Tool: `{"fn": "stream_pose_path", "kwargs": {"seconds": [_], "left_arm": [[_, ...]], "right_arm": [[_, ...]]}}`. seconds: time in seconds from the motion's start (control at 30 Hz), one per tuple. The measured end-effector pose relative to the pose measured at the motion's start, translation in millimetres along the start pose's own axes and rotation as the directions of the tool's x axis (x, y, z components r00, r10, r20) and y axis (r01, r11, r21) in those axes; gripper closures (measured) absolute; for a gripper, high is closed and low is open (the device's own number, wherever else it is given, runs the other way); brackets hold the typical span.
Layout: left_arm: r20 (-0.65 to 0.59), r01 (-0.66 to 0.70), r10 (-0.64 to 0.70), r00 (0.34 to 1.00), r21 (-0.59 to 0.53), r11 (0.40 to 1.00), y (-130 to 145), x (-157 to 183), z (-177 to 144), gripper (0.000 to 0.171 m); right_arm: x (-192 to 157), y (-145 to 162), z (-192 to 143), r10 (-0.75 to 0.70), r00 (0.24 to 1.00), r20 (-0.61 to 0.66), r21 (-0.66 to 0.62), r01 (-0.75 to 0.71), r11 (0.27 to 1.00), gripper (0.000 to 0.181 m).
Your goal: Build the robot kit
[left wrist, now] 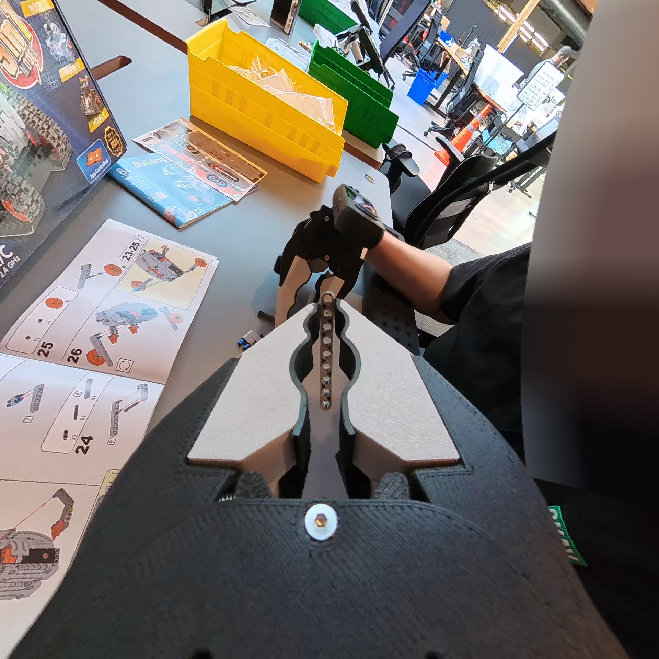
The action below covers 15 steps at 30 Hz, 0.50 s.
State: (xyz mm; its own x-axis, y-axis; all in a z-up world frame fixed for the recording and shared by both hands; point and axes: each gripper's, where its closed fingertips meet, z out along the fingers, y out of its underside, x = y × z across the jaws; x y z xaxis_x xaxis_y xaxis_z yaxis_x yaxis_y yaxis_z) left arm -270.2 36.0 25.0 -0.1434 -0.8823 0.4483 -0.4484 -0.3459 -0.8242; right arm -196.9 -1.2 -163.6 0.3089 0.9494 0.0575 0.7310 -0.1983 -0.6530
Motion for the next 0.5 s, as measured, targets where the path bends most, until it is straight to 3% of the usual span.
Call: {"fn": "stream_pose_path", "kwargs": {"seconds": [0.5], "left_arm": [[-0.003,0.010,-0.010,1.000,-0.004,1.000,1.1,-1.9,1.8,0.166]], "right_arm": [[-5.1,2.1,-1.5,0.065,0.998,0.028,-0.003,-0.065,0.998,0.167]]}}
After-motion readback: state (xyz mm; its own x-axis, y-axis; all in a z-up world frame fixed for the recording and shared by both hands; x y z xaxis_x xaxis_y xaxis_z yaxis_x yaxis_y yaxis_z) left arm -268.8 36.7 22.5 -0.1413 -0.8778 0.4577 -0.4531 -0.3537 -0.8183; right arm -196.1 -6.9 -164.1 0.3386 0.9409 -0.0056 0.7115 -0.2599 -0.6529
